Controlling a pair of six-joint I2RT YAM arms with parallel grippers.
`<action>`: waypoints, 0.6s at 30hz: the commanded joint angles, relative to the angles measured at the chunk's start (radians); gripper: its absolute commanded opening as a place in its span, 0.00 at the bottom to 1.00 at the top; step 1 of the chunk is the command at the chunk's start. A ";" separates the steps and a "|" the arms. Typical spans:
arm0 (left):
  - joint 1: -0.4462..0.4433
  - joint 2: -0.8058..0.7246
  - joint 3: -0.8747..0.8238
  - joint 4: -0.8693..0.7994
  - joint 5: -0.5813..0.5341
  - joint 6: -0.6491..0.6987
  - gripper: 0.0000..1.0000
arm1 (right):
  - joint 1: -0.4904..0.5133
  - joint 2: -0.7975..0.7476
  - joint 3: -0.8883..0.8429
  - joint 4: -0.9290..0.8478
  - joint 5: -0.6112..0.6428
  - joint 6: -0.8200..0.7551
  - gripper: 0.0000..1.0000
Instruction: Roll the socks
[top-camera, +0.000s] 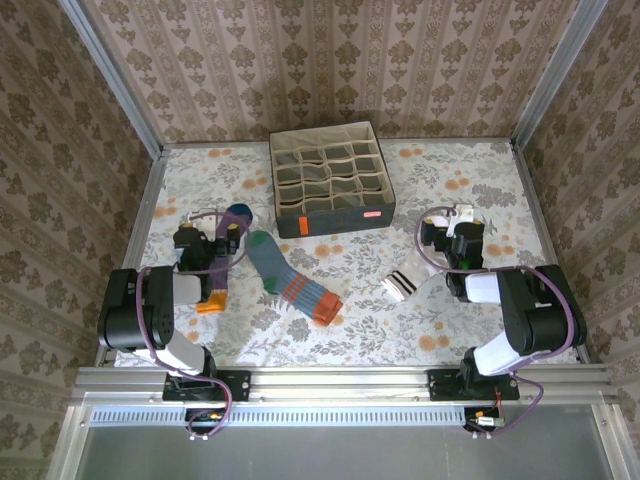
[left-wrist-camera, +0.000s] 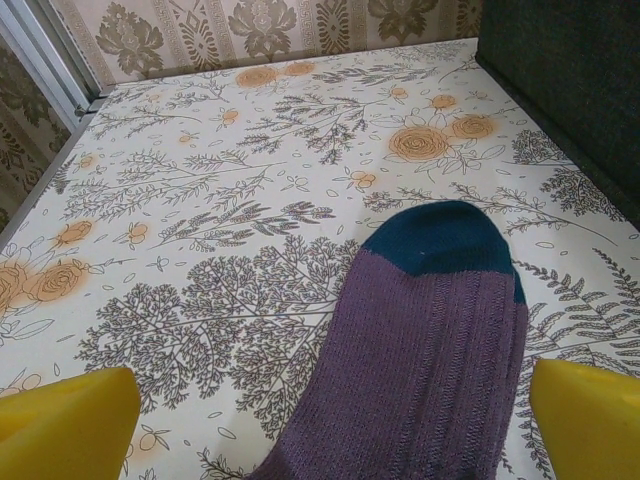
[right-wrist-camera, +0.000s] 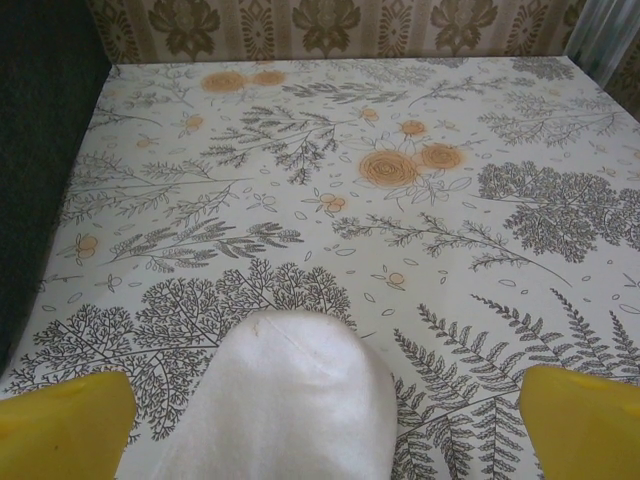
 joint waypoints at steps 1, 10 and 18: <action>0.007 -0.051 -0.008 0.008 0.003 -0.026 1.00 | -0.003 -0.099 0.059 -0.139 -0.041 0.000 1.00; 0.001 -0.249 0.061 -0.297 0.003 -0.039 1.00 | 0.141 -0.368 0.252 -0.858 0.026 0.194 1.00; -0.101 -0.338 0.124 -0.464 0.105 -0.076 0.97 | 0.402 -0.493 0.234 -1.155 0.109 0.489 0.80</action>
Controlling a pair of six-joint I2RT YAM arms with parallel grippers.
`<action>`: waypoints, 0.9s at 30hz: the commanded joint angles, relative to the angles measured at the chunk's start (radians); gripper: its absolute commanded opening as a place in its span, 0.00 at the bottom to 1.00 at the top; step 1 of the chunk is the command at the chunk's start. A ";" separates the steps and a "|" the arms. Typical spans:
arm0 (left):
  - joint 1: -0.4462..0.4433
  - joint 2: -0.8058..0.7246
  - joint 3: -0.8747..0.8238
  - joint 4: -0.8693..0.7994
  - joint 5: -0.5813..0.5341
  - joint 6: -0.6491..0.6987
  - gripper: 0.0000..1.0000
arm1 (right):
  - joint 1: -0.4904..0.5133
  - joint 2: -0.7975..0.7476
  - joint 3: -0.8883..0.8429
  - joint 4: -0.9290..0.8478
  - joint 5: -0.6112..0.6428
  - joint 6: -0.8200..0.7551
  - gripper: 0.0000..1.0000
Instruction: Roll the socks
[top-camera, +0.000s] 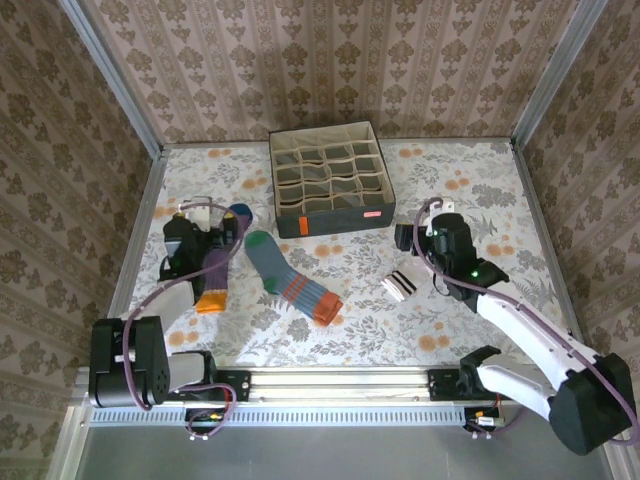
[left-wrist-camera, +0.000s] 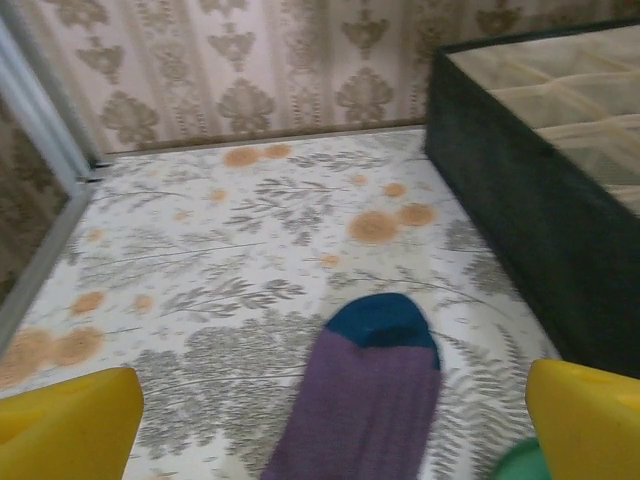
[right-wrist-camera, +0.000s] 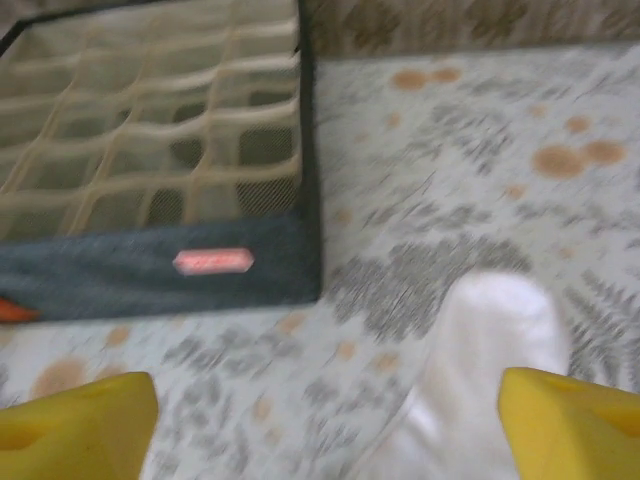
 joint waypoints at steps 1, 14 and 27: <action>-0.087 -0.016 0.059 -0.136 0.072 -0.017 0.96 | 0.051 0.043 -0.014 -0.256 0.041 0.235 0.76; -0.466 0.061 0.130 -0.252 0.176 0.143 0.88 | 0.250 0.524 0.157 -0.300 0.068 0.190 0.74; -0.521 0.157 0.146 -0.228 0.336 0.299 0.64 | 0.326 0.604 0.143 -0.314 0.044 0.180 0.59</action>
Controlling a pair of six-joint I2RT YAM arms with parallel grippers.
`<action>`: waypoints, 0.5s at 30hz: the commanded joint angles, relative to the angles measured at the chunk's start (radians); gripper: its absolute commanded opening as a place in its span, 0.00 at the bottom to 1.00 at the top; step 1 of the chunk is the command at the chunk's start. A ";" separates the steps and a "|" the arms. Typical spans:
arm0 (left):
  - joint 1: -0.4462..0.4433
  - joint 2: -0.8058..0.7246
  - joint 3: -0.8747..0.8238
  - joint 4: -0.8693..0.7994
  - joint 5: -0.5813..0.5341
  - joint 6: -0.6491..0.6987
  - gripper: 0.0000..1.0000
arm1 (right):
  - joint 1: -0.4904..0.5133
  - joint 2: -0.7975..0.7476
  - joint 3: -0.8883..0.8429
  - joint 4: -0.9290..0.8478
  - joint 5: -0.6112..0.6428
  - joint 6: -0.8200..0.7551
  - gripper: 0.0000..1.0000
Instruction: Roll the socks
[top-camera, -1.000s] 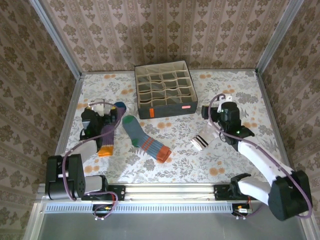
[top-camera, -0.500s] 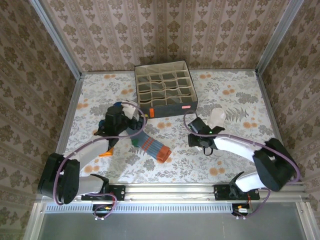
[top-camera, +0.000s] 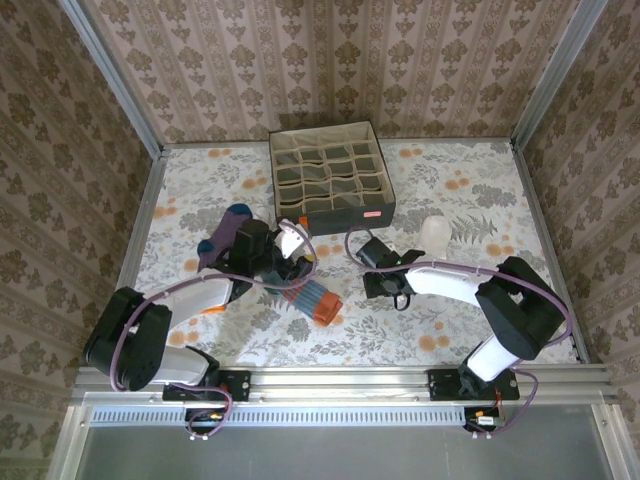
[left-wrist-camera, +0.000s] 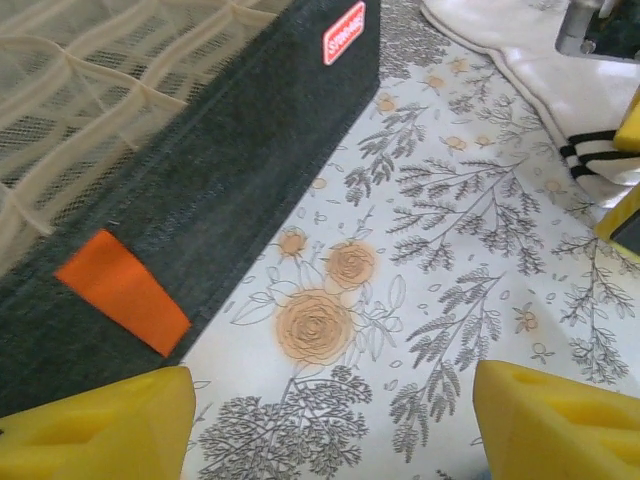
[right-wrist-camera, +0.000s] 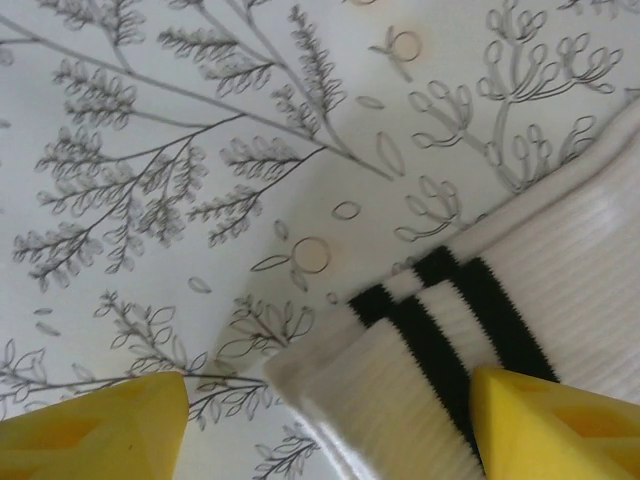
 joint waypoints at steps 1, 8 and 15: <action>-0.007 0.022 0.018 0.034 0.062 0.067 0.64 | 0.023 0.024 -0.003 -0.051 -0.006 -0.008 0.51; -0.037 0.048 -0.020 0.125 0.175 0.217 0.60 | 0.061 -0.041 -0.018 -0.034 -0.108 -0.104 0.17; -0.140 0.010 -0.082 0.120 0.194 0.348 0.57 | 0.069 -0.126 -0.093 0.061 -0.413 -0.223 0.20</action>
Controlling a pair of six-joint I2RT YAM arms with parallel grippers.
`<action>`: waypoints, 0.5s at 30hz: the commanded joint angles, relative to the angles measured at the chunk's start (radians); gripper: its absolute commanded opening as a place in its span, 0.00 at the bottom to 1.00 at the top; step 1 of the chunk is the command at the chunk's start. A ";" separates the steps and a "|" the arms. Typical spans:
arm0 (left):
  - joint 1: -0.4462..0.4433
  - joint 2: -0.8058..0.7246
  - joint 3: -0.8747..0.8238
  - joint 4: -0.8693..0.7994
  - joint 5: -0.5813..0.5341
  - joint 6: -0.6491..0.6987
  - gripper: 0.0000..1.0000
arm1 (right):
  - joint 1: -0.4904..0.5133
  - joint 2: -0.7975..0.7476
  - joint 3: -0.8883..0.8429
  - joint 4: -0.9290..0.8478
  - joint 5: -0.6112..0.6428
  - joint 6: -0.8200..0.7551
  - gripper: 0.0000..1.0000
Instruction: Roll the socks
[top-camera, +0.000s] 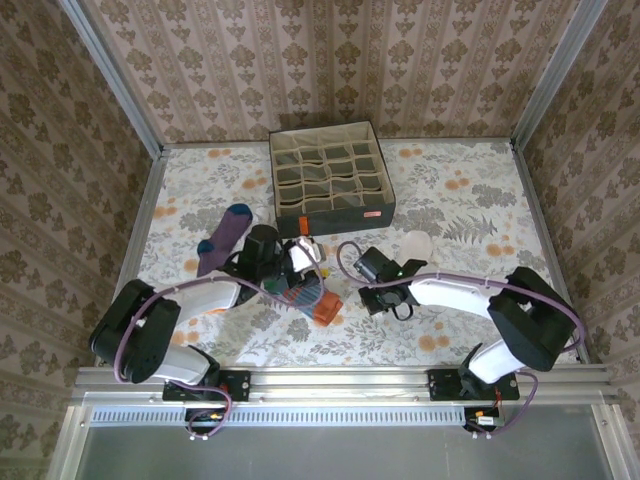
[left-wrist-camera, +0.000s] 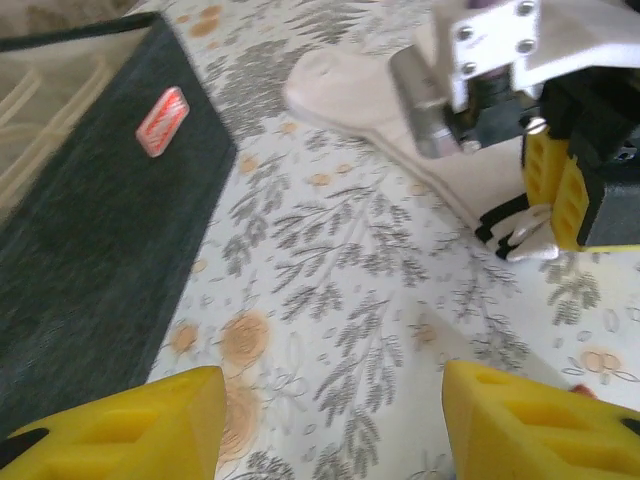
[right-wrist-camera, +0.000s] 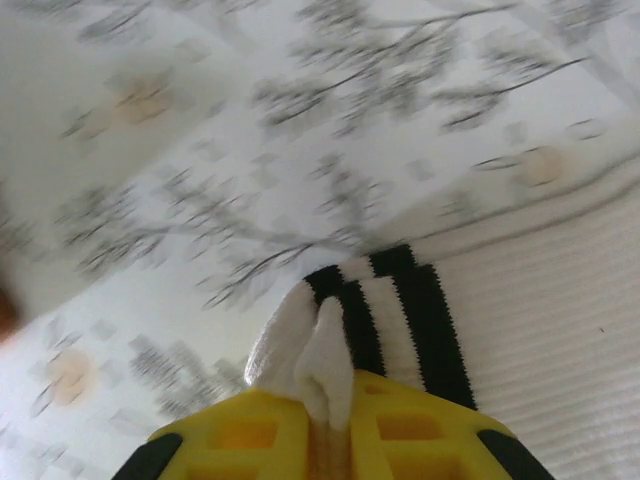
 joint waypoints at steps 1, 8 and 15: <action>-0.074 -0.035 -0.054 0.018 0.023 0.109 0.57 | 0.004 -0.044 -0.033 0.027 -0.160 -0.068 0.28; -0.223 -0.005 -0.078 0.003 -0.033 0.155 0.56 | 0.006 -0.244 -0.172 0.144 -0.133 -0.015 0.62; -0.304 0.064 -0.029 -0.028 -0.091 0.309 0.49 | 0.004 -0.476 -0.290 0.092 0.053 0.122 0.55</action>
